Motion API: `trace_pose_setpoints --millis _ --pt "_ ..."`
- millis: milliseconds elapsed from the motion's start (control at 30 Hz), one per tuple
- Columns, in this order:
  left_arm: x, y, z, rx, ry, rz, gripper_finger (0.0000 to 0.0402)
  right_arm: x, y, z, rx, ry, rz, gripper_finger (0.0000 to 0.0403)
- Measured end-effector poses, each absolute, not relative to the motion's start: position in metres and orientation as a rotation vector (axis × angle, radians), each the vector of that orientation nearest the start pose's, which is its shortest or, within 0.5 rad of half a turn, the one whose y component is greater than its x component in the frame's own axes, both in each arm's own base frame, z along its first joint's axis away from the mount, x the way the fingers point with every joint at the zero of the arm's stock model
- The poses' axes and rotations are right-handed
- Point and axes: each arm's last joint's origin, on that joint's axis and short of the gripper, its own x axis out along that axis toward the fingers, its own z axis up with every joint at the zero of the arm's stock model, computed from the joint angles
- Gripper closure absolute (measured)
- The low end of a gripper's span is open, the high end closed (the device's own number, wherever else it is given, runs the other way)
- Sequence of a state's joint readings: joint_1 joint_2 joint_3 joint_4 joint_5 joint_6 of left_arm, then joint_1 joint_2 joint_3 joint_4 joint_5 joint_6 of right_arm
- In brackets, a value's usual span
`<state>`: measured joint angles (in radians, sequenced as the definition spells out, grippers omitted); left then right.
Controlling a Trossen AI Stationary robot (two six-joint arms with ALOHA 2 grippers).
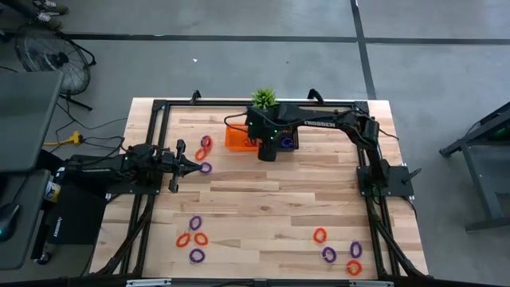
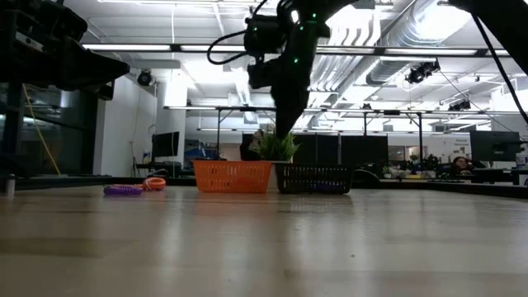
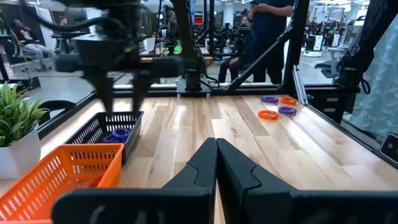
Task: Sort spring keychains into baskets
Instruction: Put the orange spring keychain into the orange basket
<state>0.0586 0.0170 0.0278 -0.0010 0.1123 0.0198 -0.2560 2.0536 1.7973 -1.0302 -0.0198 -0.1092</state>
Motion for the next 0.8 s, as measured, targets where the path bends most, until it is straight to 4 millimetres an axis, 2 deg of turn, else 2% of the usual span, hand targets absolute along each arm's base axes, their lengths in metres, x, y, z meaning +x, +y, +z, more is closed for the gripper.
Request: trace_pose_setpoints --millis 233,367,533,800 --pt "0.097 0.002 0.172 0.020 -0.010 -0.054 0.0401 0.390 -0.079 0.257 0.181 1.351 -0.082 0.0225" --pt "0.097 0.002 0.172 0.021 -0.010 -0.054 0.0401 0.368 -0.056 0.256 0.153 1.318 -0.057 0.0225" --pt "0.097 0.002 0.172 0.021 -0.010 -0.054 0.0401 0.324 -0.023 0.239 0.249 1.291 -0.079 0.0226" --pt "0.097 0.002 0.172 0.021 -0.010 -0.054 0.0401 0.249 0.035 0.211 0.435 1.372 -0.087 0.0235"
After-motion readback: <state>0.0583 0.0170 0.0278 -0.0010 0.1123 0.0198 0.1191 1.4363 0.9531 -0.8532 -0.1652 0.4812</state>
